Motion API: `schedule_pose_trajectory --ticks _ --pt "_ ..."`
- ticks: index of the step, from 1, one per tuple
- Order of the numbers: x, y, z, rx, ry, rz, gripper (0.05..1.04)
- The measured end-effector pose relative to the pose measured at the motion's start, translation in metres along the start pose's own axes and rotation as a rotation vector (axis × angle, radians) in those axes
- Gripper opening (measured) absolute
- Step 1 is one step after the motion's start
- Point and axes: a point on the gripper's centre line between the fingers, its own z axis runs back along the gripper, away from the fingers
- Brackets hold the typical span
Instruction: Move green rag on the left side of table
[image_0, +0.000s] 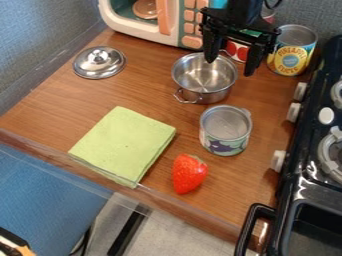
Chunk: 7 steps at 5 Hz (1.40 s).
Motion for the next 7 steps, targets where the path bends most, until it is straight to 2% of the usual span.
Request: schedule_pose_trajectory --ticks 1,2,3,4,5,6,7 --pt "-0.005 0.0 -0.015 0.003 0.04 -0.003 1.001" --pt "-0.018 0.002 -0.022 0.0 0.043 0.002 1.001" --pt "-0.028 0.008 0.0 -0.021 -0.024 0.029 1.001" --pt "-0.049 0.015 0.032 0.008 -0.099 0.039 1.001" --pt "-0.076 0.021 0.024 -0.002 -0.082 0.042 1.001" --pt "-0.109 0.046 -0.003 -0.022 -0.039 0.06 1.001" --pt "-0.129 0.062 -0.013 -0.048 -0.045 0.007 1.001"
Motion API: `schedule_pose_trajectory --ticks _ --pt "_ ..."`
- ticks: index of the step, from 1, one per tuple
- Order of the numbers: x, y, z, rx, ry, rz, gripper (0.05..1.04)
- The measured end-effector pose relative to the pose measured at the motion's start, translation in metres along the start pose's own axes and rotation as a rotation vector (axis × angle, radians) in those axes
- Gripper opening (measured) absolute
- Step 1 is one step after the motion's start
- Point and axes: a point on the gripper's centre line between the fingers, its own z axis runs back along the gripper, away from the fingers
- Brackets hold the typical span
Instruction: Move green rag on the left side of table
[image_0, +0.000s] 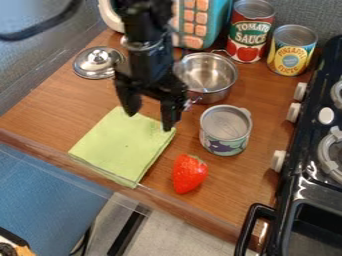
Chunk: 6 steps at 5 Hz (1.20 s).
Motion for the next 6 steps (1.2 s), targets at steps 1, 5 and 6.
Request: schedule_pose_trajectory --ticks 1,5,6 --pt "-0.009 0.02 -0.007 0.011 -0.016 -0.047 1.001" --pt "-0.014 0.043 -0.051 0.087 0.02 -0.074 1.001" --pt "-0.014 0.069 -0.051 0.09 0.001 -0.005 0.999"
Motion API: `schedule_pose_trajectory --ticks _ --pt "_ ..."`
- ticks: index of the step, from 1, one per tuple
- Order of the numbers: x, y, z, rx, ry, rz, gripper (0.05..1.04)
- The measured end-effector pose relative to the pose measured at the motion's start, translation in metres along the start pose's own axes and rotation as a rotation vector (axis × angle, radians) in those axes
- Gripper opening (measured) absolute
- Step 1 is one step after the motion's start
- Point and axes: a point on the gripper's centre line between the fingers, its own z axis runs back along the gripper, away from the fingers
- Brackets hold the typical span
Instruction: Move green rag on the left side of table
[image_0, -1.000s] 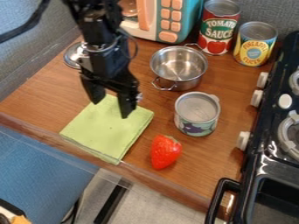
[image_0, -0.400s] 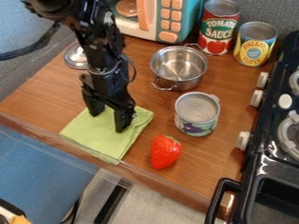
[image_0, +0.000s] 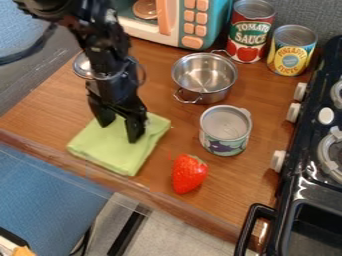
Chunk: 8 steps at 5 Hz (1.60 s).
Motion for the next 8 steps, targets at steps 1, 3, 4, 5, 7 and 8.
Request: schedule_pose_trajectory --ticks 1,3,4,5,7,8 --pt "-0.007 0.033 -0.001 0.021 -0.003 0.047 1.001" --pt "-0.021 0.083 -0.002 0.042 0.018 0.112 1.001" --pt "-0.024 0.103 -0.003 0.045 0.015 0.145 1.001" --pt "-0.02 0.112 -0.004 0.033 0.014 0.146 1.001" --pt "-0.01 0.095 0.007 0.016 0.033 0.075 0.997" --pt "0.008 0.088 0.043 0.018 0.007 0.032 0.999"
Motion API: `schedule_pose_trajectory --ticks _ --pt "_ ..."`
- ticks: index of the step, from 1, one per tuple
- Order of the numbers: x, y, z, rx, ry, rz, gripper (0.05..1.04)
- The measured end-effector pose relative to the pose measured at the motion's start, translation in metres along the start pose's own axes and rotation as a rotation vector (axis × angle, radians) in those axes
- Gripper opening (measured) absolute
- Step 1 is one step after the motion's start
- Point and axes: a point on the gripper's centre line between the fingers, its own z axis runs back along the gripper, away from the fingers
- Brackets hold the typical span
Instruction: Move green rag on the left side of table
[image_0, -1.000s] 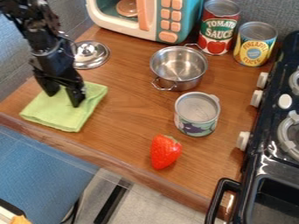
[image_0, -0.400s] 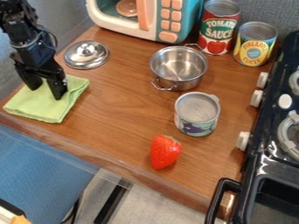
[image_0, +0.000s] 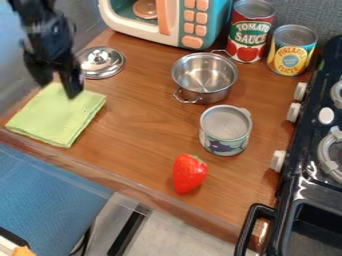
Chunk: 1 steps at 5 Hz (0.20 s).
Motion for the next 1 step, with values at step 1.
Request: schedule_pose_trajectory --ticks 1 --pt "0.0015 -0.0016 0.0132 -0.01 0.0 -0.011 0.999"
